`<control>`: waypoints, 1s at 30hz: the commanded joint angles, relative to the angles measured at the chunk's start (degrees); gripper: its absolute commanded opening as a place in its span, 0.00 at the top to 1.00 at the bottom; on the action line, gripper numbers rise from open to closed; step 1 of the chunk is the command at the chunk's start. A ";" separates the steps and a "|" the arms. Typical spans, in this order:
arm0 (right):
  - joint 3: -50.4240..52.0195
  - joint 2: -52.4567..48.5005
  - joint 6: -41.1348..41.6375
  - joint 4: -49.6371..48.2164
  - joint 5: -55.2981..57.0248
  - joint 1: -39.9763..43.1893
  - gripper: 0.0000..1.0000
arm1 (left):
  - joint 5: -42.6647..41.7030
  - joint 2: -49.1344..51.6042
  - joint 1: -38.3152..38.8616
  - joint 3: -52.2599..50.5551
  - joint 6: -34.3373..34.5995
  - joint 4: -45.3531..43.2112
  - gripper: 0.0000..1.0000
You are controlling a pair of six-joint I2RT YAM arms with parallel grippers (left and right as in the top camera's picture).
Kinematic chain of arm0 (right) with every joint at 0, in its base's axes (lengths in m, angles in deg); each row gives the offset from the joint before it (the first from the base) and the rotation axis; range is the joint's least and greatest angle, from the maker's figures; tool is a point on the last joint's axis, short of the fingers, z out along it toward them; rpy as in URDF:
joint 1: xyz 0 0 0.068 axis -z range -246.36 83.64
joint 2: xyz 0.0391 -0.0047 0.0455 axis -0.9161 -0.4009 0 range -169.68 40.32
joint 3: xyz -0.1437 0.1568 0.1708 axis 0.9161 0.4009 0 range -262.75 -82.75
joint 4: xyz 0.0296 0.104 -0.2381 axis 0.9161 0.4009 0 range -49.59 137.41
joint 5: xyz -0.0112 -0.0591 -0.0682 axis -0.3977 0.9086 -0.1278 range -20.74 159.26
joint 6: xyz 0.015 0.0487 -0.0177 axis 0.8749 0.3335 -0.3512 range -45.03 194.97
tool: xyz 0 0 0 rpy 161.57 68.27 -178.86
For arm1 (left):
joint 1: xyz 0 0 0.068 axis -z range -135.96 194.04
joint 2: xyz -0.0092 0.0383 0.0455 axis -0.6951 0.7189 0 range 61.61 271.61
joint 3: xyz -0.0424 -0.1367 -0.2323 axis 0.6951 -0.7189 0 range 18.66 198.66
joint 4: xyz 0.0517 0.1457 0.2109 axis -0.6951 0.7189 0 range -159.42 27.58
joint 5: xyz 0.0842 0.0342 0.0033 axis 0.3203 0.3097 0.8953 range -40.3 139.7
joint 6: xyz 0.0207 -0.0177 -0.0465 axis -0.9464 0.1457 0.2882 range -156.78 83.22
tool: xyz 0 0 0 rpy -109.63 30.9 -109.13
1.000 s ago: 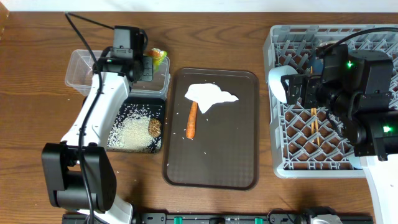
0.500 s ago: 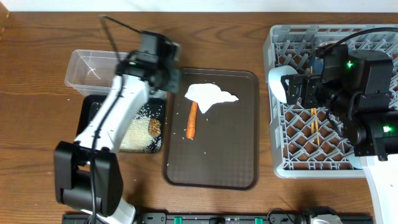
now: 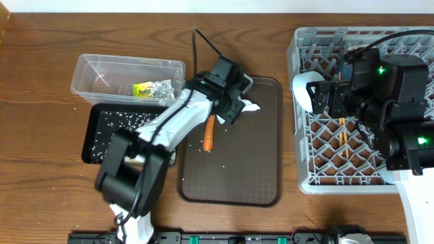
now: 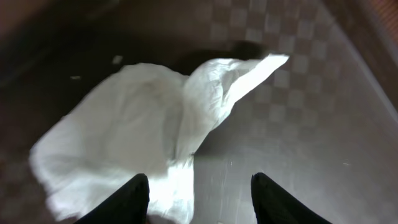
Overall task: Sort waste into correct bins and load items into the dishwasher rack
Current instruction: 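Move left gripper back to the white tissue and grasp it, then carry the tissue left and drop it into the clear bin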
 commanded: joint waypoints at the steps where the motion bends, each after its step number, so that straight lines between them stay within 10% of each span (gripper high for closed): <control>1: -0.20 0.11 0.74 0.04 -0.46 -0.59 0.01 | 0.33 2.01 0.00 -0.85 -1.14 -1.68 0.46; 11: -0.20 0.11 0.74 0.04 -0.46 -0.59 0.01 | 4.20 6.78 0.00 -0.85 -1.14 -3.32 0.47; 16: -0.20 0.11 0.74 0.07 -0.46 -0.59 0.01 | 4.22 6.34 -0.02 -0.20 -1.09 -3.34 0.94; 30: -0.20 0.11 0.74 0.04 -0.46 -0.59 0.01 | 13.18 -10.58 -2.71 2.14 -0.81 3.34 0.94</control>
